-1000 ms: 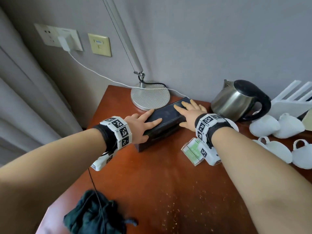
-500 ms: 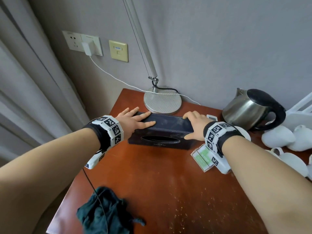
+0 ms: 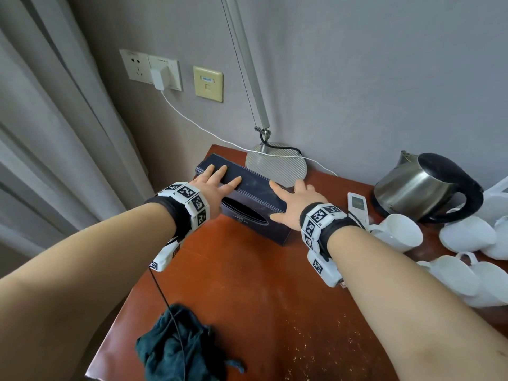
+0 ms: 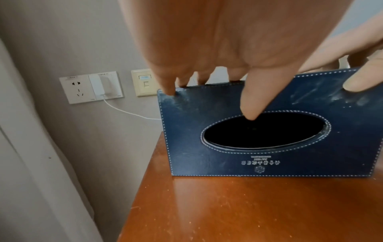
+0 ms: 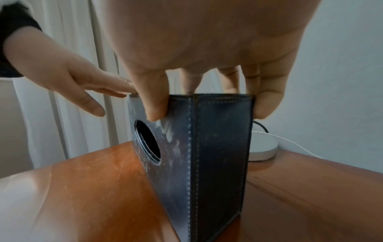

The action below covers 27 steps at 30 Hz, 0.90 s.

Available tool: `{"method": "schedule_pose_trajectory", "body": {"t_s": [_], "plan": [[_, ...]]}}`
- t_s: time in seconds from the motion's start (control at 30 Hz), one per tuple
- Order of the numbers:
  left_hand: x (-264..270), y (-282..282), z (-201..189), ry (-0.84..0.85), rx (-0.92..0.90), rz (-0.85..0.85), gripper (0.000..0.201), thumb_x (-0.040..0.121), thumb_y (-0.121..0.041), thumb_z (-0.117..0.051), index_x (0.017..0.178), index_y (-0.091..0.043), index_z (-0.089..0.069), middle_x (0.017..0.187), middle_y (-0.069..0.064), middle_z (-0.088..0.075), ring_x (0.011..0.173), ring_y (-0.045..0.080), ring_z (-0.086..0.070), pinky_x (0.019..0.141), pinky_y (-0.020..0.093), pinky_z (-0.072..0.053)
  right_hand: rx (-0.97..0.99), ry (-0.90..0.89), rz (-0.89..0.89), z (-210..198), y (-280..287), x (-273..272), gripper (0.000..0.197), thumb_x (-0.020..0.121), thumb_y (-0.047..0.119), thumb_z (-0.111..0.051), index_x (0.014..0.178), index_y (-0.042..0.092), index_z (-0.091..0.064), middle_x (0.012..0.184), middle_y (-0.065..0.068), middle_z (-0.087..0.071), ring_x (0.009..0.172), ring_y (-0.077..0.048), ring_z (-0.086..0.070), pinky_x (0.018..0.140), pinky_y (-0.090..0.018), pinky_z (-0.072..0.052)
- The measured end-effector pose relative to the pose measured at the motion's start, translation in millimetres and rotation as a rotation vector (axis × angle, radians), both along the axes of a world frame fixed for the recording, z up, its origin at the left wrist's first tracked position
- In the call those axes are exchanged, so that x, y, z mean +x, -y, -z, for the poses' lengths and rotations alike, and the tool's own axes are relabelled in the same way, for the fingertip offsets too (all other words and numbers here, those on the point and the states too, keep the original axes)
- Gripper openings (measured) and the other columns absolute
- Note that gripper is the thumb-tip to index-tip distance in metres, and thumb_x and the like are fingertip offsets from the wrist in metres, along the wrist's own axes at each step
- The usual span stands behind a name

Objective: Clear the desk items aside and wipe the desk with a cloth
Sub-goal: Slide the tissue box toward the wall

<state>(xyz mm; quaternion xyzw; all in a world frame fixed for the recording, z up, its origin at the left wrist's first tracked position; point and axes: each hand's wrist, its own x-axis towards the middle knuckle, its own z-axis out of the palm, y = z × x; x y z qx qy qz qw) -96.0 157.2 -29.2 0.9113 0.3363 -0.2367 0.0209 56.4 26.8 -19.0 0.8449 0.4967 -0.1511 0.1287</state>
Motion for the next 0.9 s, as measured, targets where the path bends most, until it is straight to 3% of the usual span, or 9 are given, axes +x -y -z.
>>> {"method": "schedule_pose_trajectory", "body": {"t_s": [0.13, 0.3, 0.5, 0.9], "plan": [[7.0, -10.5, -2.8, 0.003, -0.034, 0.005, 0.082, 0.096, -0.019, -0.047, 0.147, -0.03, 0.016, 0.156, -0.003, 0.022, 0.145, 0.023, 0.015, 0.117, 0.044, -0.021, 0.009, 0.005, 0.036, 1.0, -18.6, -5.6, 0.074, 0.088, 0.058, -0.044, 0.146, 0.046, 0.001, 0.154, -0.014, -0.01, 0.134, -0.033, -0.025, 0.091, -0.039, -0.044], [18.9, -38.9, -6.1, -0.003, -0.05, -0.02, 0.087, 0.092, -0.002, -0.046, 0.147, -0.031, 0.015, 0.156, -0.004, 0.022, 0.145, 0.022, 0.015, 0.117, 0.044, -0.019, 0.022, -0.013, 0.085, 2.8, -42.8, -6.9, 0.074, 0.089, 0.056, -0.045, 0.146, 0.044, 0.0, 0.153, -0.016, -0.01, 0.135, -0.035, -0.022, 0.095, -0.042, -0.043], [26.4, -68.6, -1.7, 0.007, -0.055, -0.019, 0.089, 0.091, 0.0, -0.047, 0.147, -0.033, 0.015, 0.156, -0.005, 0.022, 0.145, 0.023, 0.016, 0.117, 0.046, -0.018, 0.05, -0.023, 0.113, 5.1, -67.6, -4.3, 0.073, 0.089, 0.053, -0.047, 0.146, 0.044, -0.001, 0.152, -0.014, -0.011, 0.135, -0.034, -0.022, 0.093, -0.042, -0.044], [30.8, -95.1, -4.2, 0.051, -0.066, -0.012, 0.091, 0.09, -0.002, -0.05, 0.147, -0.034, 0.014, 0.156, -0.005, 0.022, 0.145, 0.023, 0.015, 0.116, 0.046, -0.017, 0.061, -0.03, 0.153, 6.0, -96.2, -0.4, 0.073, 0.09, 0.052, -0.047, 0.146, 0.045, 0.0, 0.154, -0.013, -0.007, 0.14, -0.036, -0.014, 0.101, -0.045, -0.039]]}}
